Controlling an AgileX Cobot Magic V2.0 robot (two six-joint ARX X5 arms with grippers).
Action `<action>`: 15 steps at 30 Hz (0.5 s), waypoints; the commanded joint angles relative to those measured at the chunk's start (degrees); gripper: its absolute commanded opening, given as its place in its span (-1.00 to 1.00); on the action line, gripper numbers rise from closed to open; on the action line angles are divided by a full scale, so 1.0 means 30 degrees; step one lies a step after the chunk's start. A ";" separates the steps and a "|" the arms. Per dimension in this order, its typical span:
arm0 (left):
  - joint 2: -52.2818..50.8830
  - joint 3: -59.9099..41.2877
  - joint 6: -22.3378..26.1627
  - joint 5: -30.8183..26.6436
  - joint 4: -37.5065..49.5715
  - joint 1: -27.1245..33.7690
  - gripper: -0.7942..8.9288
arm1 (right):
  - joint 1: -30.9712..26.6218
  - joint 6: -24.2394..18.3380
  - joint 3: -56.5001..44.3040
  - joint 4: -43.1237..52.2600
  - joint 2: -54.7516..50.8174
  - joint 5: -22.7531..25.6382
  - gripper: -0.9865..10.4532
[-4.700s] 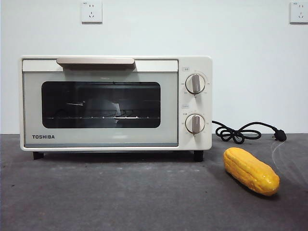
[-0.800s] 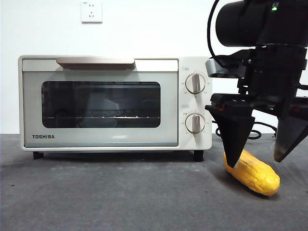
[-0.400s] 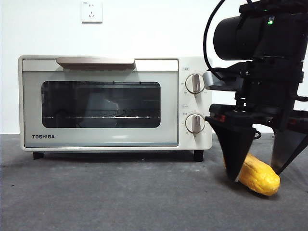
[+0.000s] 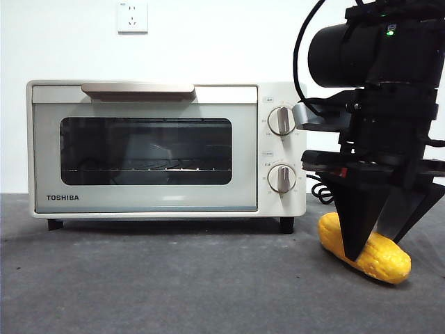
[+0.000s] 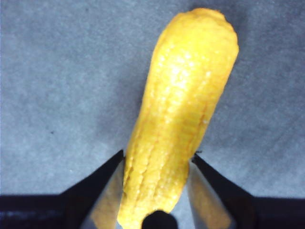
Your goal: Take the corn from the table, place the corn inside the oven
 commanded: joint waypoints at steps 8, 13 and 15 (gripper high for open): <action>0.1559 -0.0007 0.0743 0.0000 -0.0153 -0.0117 -0.85 | 0.0051 0.0313 -0.0007 -0.2499 -0.4102 -0.0007 -0.85; 0.2776 -0.0007 0.1413 -0.1071 -0.1268 -0.0138 -0.85 | 0.0051 0.0991 -0.0007 -0.2448 -0.7949 -0.0612 -0.85; 0.3249 -0.0007 0.2025 -0.1676 -0.2069 -0.0153 -0.85 | 0.0051 0.1304 -0.0007 -0.2215 -0.9449 -0.0903 -0.85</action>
